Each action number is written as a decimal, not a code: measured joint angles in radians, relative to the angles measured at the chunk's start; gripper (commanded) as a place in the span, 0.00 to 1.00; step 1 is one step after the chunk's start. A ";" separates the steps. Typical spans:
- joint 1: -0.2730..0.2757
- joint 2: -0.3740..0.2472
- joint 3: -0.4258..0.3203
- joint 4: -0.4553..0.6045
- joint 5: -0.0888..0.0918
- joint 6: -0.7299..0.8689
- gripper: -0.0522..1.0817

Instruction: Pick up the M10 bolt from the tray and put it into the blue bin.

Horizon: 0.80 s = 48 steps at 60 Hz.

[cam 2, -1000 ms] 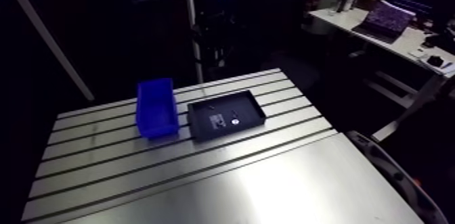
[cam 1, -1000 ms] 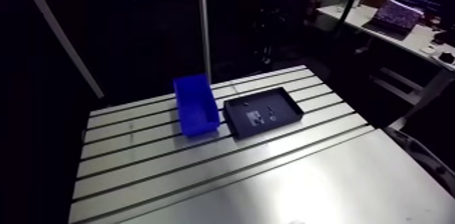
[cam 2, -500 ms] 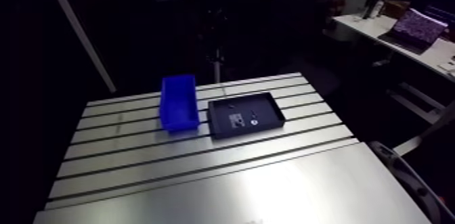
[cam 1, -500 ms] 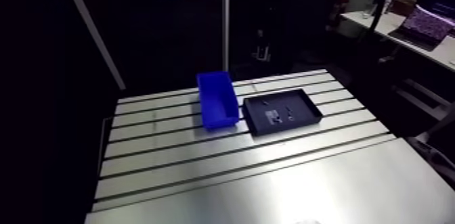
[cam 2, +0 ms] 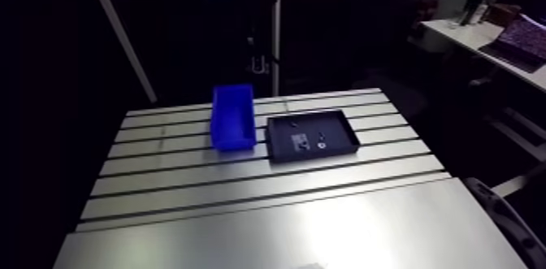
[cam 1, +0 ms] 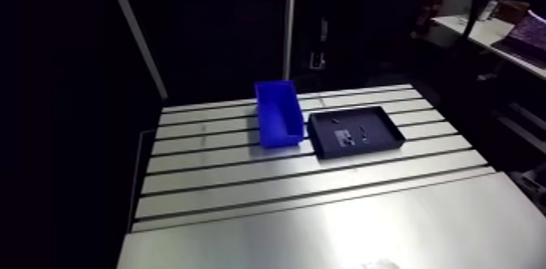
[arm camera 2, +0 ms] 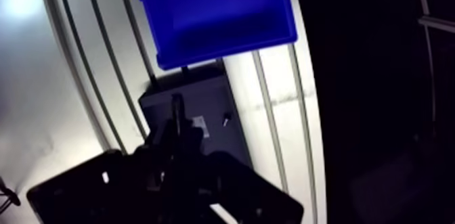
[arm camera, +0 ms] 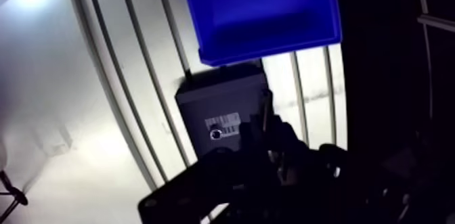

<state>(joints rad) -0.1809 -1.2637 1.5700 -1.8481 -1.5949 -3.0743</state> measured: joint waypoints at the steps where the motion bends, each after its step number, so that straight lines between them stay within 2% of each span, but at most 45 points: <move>1: 0.003 0.001 -0.001 0.000 0.000 -0.003 0.98; 21: 0.056 0.049 -0.012 -0.045 -0.004 -0.025 0.98; 48: 0.096 0.126 -0.028 -0.106 -0.008 -0.017 0.97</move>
<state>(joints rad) -0.0853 -1.1375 1.5425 -1.9546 -1.6033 -3.0911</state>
